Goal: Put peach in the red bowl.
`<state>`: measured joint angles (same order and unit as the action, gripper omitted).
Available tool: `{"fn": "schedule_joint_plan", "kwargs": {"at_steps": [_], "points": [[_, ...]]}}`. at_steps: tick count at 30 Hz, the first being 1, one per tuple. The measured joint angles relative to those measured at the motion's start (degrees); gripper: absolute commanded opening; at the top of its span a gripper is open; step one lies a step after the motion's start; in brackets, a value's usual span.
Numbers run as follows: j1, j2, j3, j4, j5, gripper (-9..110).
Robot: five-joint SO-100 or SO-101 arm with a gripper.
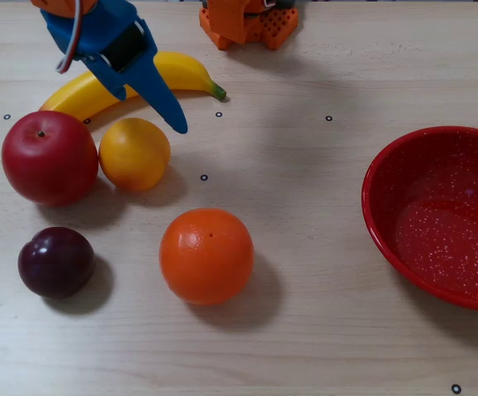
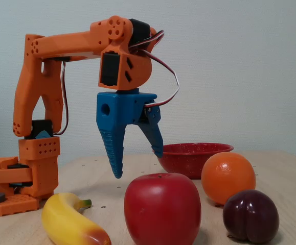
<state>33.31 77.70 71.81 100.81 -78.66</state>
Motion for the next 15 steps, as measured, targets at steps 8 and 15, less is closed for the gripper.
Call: {"fn": "schedule_joint_plan", "kwargs": {"at_steps": [8,15], "points": [[3.7,0.0,0.1,-2.5,-2.3,41],[5.6,-2.0,3.6,-6.4,-2.7,40]]}}
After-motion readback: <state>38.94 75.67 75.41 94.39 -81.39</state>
